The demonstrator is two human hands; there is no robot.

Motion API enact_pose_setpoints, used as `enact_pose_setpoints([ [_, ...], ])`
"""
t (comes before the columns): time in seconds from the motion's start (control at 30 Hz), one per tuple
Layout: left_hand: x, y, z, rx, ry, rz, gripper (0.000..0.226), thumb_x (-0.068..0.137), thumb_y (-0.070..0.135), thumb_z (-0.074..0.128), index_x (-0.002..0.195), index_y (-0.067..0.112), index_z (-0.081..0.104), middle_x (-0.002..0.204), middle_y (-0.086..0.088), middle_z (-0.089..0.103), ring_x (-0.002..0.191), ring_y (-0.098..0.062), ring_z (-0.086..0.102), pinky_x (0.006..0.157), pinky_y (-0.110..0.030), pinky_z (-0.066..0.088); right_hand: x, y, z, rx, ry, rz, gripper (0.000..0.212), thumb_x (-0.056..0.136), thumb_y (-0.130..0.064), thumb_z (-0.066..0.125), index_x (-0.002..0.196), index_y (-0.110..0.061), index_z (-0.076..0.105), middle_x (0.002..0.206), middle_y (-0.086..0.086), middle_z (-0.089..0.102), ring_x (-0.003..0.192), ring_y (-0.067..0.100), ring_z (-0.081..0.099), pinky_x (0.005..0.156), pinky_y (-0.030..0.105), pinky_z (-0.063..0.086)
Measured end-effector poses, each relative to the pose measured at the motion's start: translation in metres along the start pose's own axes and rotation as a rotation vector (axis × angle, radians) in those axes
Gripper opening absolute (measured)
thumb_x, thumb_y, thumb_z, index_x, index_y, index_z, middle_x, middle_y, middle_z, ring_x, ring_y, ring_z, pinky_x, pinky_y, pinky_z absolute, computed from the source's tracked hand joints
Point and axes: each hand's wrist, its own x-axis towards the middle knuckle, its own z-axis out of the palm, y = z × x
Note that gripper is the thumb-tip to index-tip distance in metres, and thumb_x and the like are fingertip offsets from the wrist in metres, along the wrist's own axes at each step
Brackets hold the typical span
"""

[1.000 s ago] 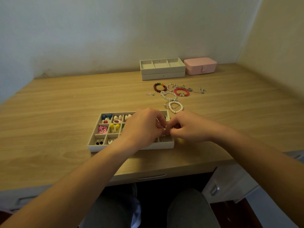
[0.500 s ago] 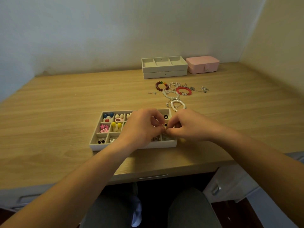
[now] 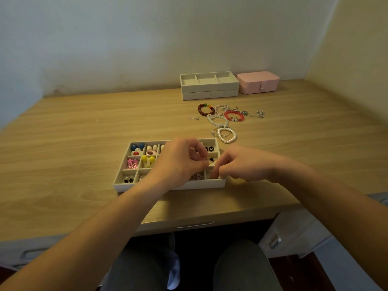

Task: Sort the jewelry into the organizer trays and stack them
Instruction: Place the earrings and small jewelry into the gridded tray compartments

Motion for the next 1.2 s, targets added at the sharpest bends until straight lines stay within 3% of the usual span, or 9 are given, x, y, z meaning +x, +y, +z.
enact_pose_setpoints([
  [0.1,-0.002,0.0,0.0,0.051,0.008,0.016,0.02,0.08,0.019,0.084,0.09,0.029,0.07,0.083,0.009,0.074,0.08,-0.002,0.07,0.078,-0.035,0.062,-0.004,0.001,-0.001,-0.056,-0.007,-0.06,0.028,0.095,-0.011,0.056,0.1,-0.024,0.08,0.061,-0.023,0.06,0.055,-0.012,0.053,0.051,0.007,0.038],
  [0.23,-0.005,0.004,0.002,0.234,0.055,0.112,0.019,0.08,0.023,0.08,0.087,0.036,0.069,0.081,0.018,0.069,0.081,-0.001,0.065,0.075,-0.036,0.059,-0.003,0.002,0.001,-0.18,0.046,-0.098,0.028,0.095,-0.017,0.056,0.101,-0.028,0.081,0.072,-0.018,0.064,0.06,-0.006,0.055,0.053,0.013,0.04],
  [0.37,-0.011,0.014,0.006,0.481,0.114,0.237,0.014,0.086,0.027,0.072,0.096,0.036,0.069,0.089,0.016,0.071,0.088,-0.007,0.066,0.075,-0.037,0.058,-0.004,0.001,0.001,-0.275,0.048,-0.094,0.028,0.096,-0.021,0.056,0.106,-0.029,0.08,0.089,-0.013,0.073,0.075,0.002,0.064,0.071,0.029,0.057],
  [0.47,-0.015,0.021,0.01,0.624,0.161,0.261,0.013,0.092,0.031,0.066,0.104,0.036,0.068,0.094,0.009,0.073,0.089,-0.016,0.067,0.073,-0.036,0.057,-0.007,-0.001,0.002,-0.315,0.035,-0.096,0.029,0.096,-0.019,0.055,0.108,-0.028,0.079,0.084,-0.012,0.072,0.06,-0.004,0.057,0.054,0.018,0.044],
  [0.6,-0.021,0.026,0.019,0.776,0.218,0.28,0.012,0.094,0.029,0.063,0.105,0.033,0.064,0.089,0.003,0.069,0.082,-0.022,0.065,0.06,-0.032,0.04,-0.009,-0.003,0.001,-0.318,0.025,-0.104,0.029,0.096,-0.017,0.056,0.11,-0.026,0.079,0.086,-0.009,0.073,0.064,0.006,0.059,0.061,0.027,0.048],
  [0.8,-0.013,0.021,0.016,0.556,0.172,0.165,0.013,0.093,0.026,0.063,0.102,0.035,0.064,0.097,0.008,0.07,0.093,-0.018,0.064,0.074,-0.04,0.056,-0.012,-0.002,0.0,-0.3,0.045,-0.121,0.03,0.096,-0.018,0.055,0.113,-0.025,0.079,0.096,-0.011,0.075,0.081,0.008,0.067,0.08,0.037,0.058],
  [1.0,-0.009,0.009,-0.003,0.407,-0.027,0.121,0.031,0.091,0.016,0.058,0.089,0.042,0.075,0.106,0.012,0.067,0.099,-0.014,0.06,0.087,-0.038,0.052,-0.011,0.003,-0.004,-0.228,0.111,-0.154,0.032,0.097,-0.017,0.052,0.112,-0.03,0.078,0.094,-0.019,0.07,0.087,0.017,0.07,0.083,0.045,0.06],
  [1.1,-0.01,0.007,-0.007,0.392,-0.109,0.142,0.036,0.094,0.016,0.054,0.087,0.045,0.073,0.104,0.011,0.06,0.1,-0.013,0.056,0.089,-0.036,0.048,-0.01,0.005,-0.004,-0.227,0.076,-0.155,0.033,0.096,-0.018,0.053,0.11,-0.034,0.079,0.087,-0.024,0.065,0.081,0.006,0.066,0.077,0.036,0.058],
  [1.2,-0.012,0.005,-0.006,0.461,-0.162,0.177,0.037,0.097,0.017,0.051,0.102,0.046,0.074,0.108,0.012,0.055,0.102,-0.009,0.049,0.088,-0.03,0.043,-0.008,0.006,-0.003,-0.244,0.037,-0.153,0.034,0.096,-0.016,0.054,0.11,-0.033,0.079,0.075,-0.028,0.058,0.068,-0.006,0.057,0.061,0.018,0.042],
])
